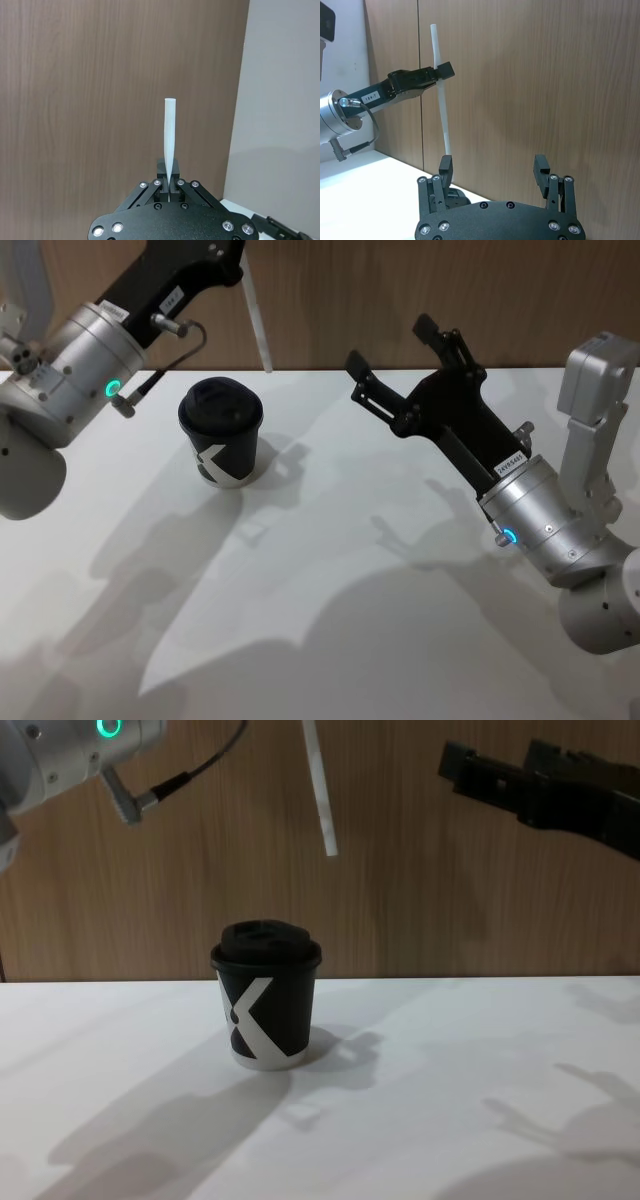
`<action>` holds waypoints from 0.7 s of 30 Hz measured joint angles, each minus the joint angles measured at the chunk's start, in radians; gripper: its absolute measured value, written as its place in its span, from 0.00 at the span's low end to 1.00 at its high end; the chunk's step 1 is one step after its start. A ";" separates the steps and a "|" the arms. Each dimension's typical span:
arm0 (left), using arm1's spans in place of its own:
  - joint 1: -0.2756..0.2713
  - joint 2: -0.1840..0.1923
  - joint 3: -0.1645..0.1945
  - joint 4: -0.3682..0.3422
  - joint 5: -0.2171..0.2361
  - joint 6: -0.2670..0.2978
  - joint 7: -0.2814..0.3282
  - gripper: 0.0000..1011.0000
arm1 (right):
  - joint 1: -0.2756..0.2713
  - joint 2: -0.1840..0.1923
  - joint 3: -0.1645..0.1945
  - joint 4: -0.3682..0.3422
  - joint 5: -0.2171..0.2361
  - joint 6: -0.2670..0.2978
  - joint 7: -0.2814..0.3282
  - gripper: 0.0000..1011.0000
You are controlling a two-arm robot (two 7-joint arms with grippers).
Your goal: Pick up the straw with one hand, pass it to the other hand, and insert it into the cup.
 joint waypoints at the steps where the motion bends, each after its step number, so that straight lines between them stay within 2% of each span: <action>1: 0.003 0.002 -0.002 0.000 0.005 -0.001 0.002 0.01 | 0.000 0.000 0.000 0.000 0.000 0.000 0.000 0.99; 21: 0.018 0.006 -0.021 0.046 0.041 -0.008 0.012 0.01 | 0.000 0.000 0.000 0.000 0.000 0.000 0.000 0.99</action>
